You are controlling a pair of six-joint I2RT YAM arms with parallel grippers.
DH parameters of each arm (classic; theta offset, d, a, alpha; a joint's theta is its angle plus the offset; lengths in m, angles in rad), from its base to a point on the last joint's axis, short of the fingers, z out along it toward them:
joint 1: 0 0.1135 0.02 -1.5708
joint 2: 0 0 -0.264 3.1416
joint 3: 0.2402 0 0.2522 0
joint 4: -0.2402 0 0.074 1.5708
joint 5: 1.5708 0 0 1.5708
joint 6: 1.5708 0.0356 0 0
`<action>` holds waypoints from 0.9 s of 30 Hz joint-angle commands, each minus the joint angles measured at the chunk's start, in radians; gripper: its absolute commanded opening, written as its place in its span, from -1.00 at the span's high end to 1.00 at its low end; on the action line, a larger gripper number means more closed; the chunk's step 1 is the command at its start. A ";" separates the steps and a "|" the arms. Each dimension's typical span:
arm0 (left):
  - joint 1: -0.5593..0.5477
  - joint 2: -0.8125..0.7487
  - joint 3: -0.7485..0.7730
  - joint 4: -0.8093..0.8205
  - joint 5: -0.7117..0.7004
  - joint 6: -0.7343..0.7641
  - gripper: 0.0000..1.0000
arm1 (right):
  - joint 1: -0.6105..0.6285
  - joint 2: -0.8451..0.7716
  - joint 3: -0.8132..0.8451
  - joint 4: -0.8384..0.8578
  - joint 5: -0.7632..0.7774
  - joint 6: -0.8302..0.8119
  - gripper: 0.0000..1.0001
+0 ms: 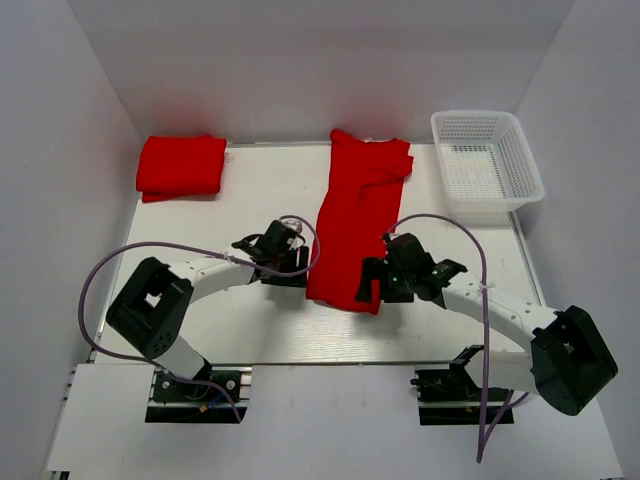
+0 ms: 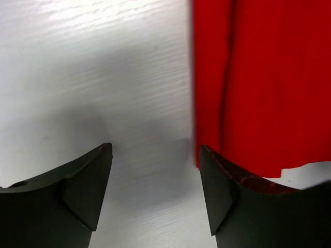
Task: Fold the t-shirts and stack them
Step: Grab the bottom of the folded rectangular tshirt with both arms
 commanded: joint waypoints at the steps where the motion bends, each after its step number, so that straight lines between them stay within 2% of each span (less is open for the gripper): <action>1: -0.013 0.008 0.034 0.034 0.040 0.063 -0.54 | -0.008 -0.014 -0.024 -0.084 0.097 0.059 -0.81; 5: -0.031 0.008 -0.011 0.095 0.066 0.063 -0.51 | -0.012 -0.015 -0.030 -0.090 0.155 0.072 -0.76; 13: -0.080 0.072 -0.020 0.118 0.054 0.063 -0.19 | -0.020 0.029 -0.036 -0.018 0.140 0.095 -0.48; 18: -0.099 0.081 -0.020 0.109 0.045 0.042 0.32 | -0.017 0.080 -0.051 0.048 0.068 0.109 -0.42; 20: -0.108 0.072 -0.040 0.109 0.045 0.031 0.42 | -0.017 0.095 -0.074 0.072 0.039 0.125 -0.19; 21: -0.108 0.072 -0.040 0.119 0.045 0.031 0.46 | -0.017 0.095 -0.082 0.074 0.033 0.138 -0.01; 25: -0.117 0.035 -0.083 0.164 0.068 0.009 1.00 | -0.018 0.094 -0.130 0.091 0.022 0.158 0.70; 27: -0.117 0.025 -0.095 0.164 0.068 -0.002 1.00 | -0.017 0.088 -0.154 0.092 0.048 0.164 1.00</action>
